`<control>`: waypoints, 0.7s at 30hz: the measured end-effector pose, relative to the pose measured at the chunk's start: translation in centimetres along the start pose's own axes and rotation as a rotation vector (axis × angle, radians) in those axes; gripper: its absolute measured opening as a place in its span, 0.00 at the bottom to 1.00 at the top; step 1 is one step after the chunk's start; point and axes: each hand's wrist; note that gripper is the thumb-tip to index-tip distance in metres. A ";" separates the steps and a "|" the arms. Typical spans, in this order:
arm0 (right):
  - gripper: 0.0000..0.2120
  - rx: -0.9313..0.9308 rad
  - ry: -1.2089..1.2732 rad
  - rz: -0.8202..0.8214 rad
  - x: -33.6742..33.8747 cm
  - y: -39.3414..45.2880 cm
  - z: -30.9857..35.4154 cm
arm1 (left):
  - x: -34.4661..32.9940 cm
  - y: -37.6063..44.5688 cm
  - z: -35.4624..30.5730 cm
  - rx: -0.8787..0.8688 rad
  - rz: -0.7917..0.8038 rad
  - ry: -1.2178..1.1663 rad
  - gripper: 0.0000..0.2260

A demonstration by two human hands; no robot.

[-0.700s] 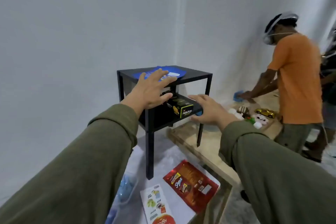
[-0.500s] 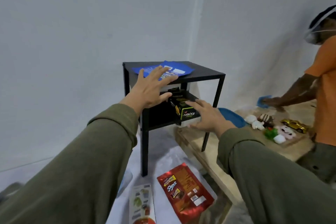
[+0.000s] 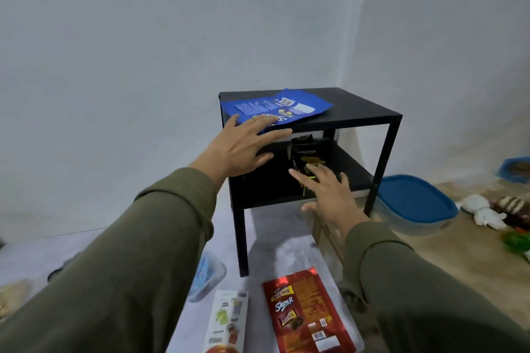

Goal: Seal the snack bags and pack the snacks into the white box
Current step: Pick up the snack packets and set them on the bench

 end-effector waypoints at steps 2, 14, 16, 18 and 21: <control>0.38 0.014 -0.045 -0.040 -0.2 0.2 -0.1 | 0.0 -0.1 -0.3 0.008 -0.016 -0.001 0.27; 0.23 0.040 -0.199 -0.185 -1.2 -0.4 0.8 | 2.8 -0.7 -0.9 0.120 0.029 -0.053 0.39; 0.21 0.064 -0.198 -0.199 -0.8 -0.9 1.4 | 3.6 -1.1 -1.1 0.144 0.038 -0.057 0.39; 0.23 0.116 -0.221 -0.250 -0.7 -1.2 1.9 | 4.1 -1.7 -1.1 0.148 0.044 -0.057 0.39; 0.25 0.138 -0.182 -0.336 -0.1 -2.0 3.3 | 4.6 -2.9 -0.6 0.126 0.039 -0.082 0.41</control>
Point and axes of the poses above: each hand's wrist, its own y-axis towards the middle knuckle, its own x-axis out of the back of the hand, z = x × y, and after that the axes turned 15 degrees about -z, right-handed
